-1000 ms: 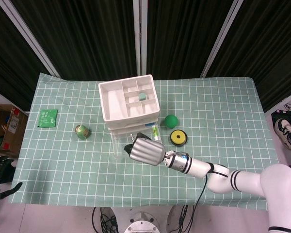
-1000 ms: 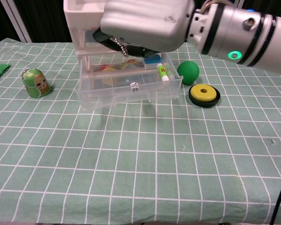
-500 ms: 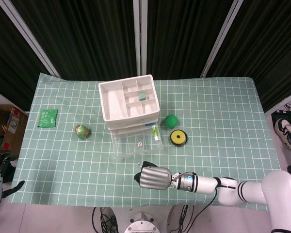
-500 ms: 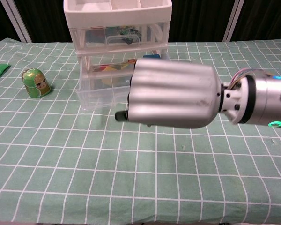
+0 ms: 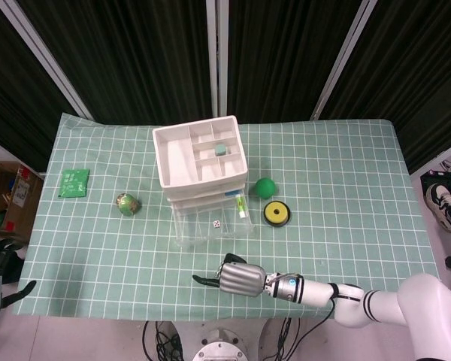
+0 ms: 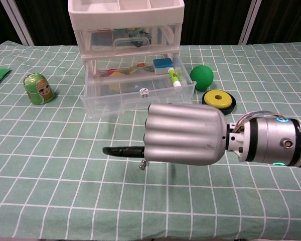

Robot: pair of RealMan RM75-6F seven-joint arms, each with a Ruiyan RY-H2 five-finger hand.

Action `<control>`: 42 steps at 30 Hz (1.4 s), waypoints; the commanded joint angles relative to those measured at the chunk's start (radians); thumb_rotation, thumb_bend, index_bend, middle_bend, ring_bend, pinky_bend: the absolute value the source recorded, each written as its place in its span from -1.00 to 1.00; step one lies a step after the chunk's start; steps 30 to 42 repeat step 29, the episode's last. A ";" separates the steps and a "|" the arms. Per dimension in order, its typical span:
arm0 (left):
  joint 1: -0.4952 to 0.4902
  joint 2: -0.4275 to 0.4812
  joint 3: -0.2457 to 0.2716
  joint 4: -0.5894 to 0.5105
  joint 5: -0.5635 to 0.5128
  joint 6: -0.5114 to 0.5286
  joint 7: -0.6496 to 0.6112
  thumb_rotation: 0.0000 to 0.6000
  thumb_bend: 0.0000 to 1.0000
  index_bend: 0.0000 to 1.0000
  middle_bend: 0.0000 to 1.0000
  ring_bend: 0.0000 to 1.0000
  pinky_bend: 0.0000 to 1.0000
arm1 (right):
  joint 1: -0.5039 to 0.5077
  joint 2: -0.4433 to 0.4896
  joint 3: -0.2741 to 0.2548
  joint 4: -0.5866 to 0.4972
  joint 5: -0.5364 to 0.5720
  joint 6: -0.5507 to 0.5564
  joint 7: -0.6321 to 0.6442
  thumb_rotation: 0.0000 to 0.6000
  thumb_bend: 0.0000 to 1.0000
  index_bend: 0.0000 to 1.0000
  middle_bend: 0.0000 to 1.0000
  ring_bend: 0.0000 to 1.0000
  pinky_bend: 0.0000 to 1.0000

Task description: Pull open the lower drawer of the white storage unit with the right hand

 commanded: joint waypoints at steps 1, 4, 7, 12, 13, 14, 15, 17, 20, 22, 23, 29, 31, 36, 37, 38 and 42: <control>-0.004 0.000 -0.002 0.004 0.002 -0.004 -0.003 1.00 -0.90 -0.43 -0.59 -0.71 -0.62 | -0.061 0.087 0.033 -0.096 0.012 0.127 0.000 1.00 -0.91 -0.98 0.89 0.91 0.96; -0.014 0.000 -0.003 0.011 0.001 -0.019 -0.006 1.00 -0.90 -0.43 -0.59 -0.71 -0.62 | -0.140 0.179 0.067 -0.184 0.047 0.265 0.007 1.00 -0.91 -0.92 0.80 0.79 0.92; -0.027 -0.003 -0.005 0.016 0.002 -0.037 -0.008 1.00 -0.90 -0.43 -0.59 -0.71 -0.62 | -0.239 0.273 0.084 -0.272 0.130 0.369 0.042 1.00 -0.91 -0.83 0.56 0.56 0.71; -0.050 -0.011 -0.012 0.023 0.003 -0.063 -0.004 1.00 -0.90 -0.43 -0.59 -0.71 -0.62 | -0.383 0.424 0.063 -0.412 0.331 0.408 0.199 1.00 -0.80 -0.93 -0.30 -0.46 -0.37; -0.055 -0.013 -0.013 0.024 0.004 -0.067 -0.001 1.00 -0.90 -0.43 -0.59 -0.71 -0.62 | -0.409 0.466 0.049 -0.448 0.381 0.391 0.256 1.00 -0.76 -0.99 -0.55 -0.73 -0.69; -0.059 -0.014 -0.014 0.024 0.004 -0.070 0.001 1.00 -0.90 -0.43 -0.59 -0.71 -0.62 | -0.427 0.496 0.038 -0.474 0.416 0.376 0.302 1.00 -0.74 -1.00 -0.74 -0.88 -0.88; -0.062 -0.016 -0.015 0.025 0.005 -0.072 0.005 1.00 -0.90 -0.43 -0.59 -0.71 -0.62 | -0.443 0.525 0.027 -0.496 0.447 0.361 0.350 1.00 -0.72 -1.00 -0.90 -0.98 -0.99; -0.067 -0.020 -0.017 0.025 0.007 -0.074 0.011 1.00 -0.90 -0.43 -0.59 -0.71 -0.62 | -0.477 0.578 0.008 -0.516 0.483 0.345 0.479 1.00 -0.72 -1.00 -1.00 -1.00 -1.00; -0.068 -0.031 -0.017 0.025 0.009 -0.068 0.021 1.00 -0.90 -0.43 -0.59 -0.71 -0.62 | -0.541 0.598 -0.005 -0.465 0.482 0.386 0.642 1.00 -0.71 -1.00 -1.00 -1.00 -1.00; -0.064 -0.042 -0.015 0.025 0.013 -0.056 0.026 1.00 -0.90 -0.43 -0.59 -0.71 -0.62 | -0.589 0.595 -0.018 -0.423 0.477 0.417 0.741 1.00 -0.71 -1.00 -1.00 -1.00 -1.00; -0.062 -0.046 -0.014 0.025 0.014 -0.052 0.027 1.00 -0.90 -0.43 -0.59 -0.71 -0.62 | -0.608 0.594 -0.024 -0.407 0.472 0.428 0.783 1.00 -0.71 -1.00 -1.00 -1.00 -1.00; -0.055 -0.060 -0.003 0.019 0.018 -0.044 0.050 1.00 -0.90 -0.43 -0.59 -0.71 -0.62 | -0.695 0.576 -0.025 -0.320 0.449 0.490 0.935 1.00 -0.69 -1.00 -1.00 -1.00 -1.00; -0.055 -0.060 -0.003 0.019 0.018 -0.044 0.050 1.00 -0.90 -0.43 -0.59 -0.71 -0.62 | -0.695 0.576 -0.025 -0.320 0.449 0.490 0.935 1.00 -0.69 -1.00 -1.00 -1.00 -1.00; -0.055 -0.060 -0.003 0.019 0.018 -0.044 0.050 1.00 -0.90 -0.43 -0.59 -0.71 -0.62 | -0.695 0.576 -0.025 -0.320 0.449 0.490 0.935 1.00 -0.69 -1.00 -1.00 -1.00 -1.00; -0.055 -0.060 -0.003 0.019 0.018 -0.044 0.050 1.00 -0.90 -0.43 -0.59 -0.71 -0.62 | -0.695 0.576 -0.025 -0.320 0.449 0.490 0.935 1.00 -0.69 -1.00 -1.00 -1.00 -1.00; -0.055 -0.060 -0.003 0.019 0.018 -0.044 0.050 1.00 -0.90 -0.43 -0.59 -0.71 -0.62 | -0.695 0.576 -0.025 -0.320 0.449 0.490 0.935 1.00 -0.69 -1.00 -1.00 -1.00 -1.00; -0.055 -0.060 -0.003 0.019 0.018 -0.044 0.050 1.00 -0.90 -0.43 -0.59 -0.71 -0.62 | -0.695 0.576 -0.025 -0.320 0.449 0.490 0.935 1.00 -0.69 -1.00 -1.00 -1.00 -1.00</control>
